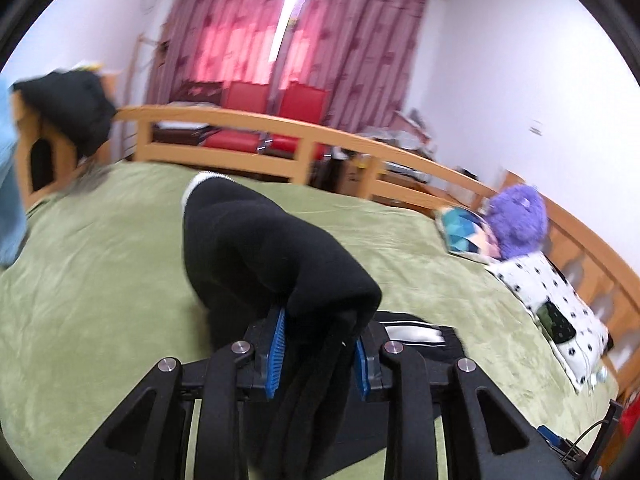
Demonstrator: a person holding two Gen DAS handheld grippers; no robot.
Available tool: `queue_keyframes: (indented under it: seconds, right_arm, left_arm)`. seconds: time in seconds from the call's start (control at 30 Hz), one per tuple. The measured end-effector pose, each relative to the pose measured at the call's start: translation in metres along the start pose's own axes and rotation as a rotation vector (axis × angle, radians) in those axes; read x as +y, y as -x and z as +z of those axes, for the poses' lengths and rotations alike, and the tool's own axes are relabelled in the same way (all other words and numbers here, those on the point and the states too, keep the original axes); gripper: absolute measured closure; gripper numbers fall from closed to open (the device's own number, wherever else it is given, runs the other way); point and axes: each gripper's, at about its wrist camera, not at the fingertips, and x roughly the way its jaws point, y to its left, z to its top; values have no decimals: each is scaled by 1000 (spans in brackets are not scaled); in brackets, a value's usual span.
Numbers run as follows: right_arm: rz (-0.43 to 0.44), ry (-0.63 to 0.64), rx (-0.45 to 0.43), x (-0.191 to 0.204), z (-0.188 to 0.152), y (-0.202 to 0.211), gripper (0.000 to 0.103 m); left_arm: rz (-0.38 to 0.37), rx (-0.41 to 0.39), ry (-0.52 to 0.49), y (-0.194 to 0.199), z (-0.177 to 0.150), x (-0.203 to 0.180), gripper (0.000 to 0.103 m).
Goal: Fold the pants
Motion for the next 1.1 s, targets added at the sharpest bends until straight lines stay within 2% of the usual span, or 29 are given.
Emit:
queue_keyframes:
  seconds: [0.2, 0.27, 0.37, 0.5, 0.57, 0.6, 0.63, 0.67, 0.7, 0.77, 0.83, 0.97, 1.0, 1.1]
  right_arm:
    - [-27, -78, 5, -43, 0, -1, 53]
    - [-40, -90, 7, -52, -1, 0, 53]
    - [-42, -111, 4, -58, -1, 3, 53]
    - [-49, -102, -7, -59, -1, 6, 53]
    - [-57, -82, -20, -56, 0, 8, 53]
    - [-60, -65, -22, -52, 1, 7, 53]
    - [-62, -52, -22, -50, 1, 7, 53]
    - [-66, -34, -24, -46, 2, 6, 53]
    - [-67, -22, -27, -43, 2, 5, 53]
    - [-64, -1, -30, -37, 2, 4, 53]
    - [-58, 7, -31, -35, 3, 2, 53]
    - [-37, 27, -3, -27, 0, -7, 53]
    - [-39, 39, -2, -23, -1, -9, 53]
    - [-47, 88, 7, -10, -2, -15, 53]
  left_arm:
    - [-94, 8, -114, -23, -20, -87, 79]
    - [-127, 53, -134, -45, -32, -116, 80]
    - [-138, 96, -135, -77, -57, -148, 80]
    - [-142, 225, -171, -132, -99, -183, 80]
    - [-150, 276, -202, -143, -117, -190, 73]
    - [-173, 283, -190, -141, -121, -190, 68]
    - [-203, 285, -171, -140, -122, -189, 50]
    - [-279, 285, -128, -132, -119, -181, 33]
    - [-325, 284, -94, -124, -115, -176, 32]
    - [-367, 259, -64, -107, -103, -169, 32]
    - [-351, 221, -83, -88, -89, -162, 32]
    - [-221, 186, -131, -56, -69, -122, 31]
    - [-194, 189, -128, -60, -65, -115, 31]
    - [-110, 191, -74, -47, -67, -58, 30]
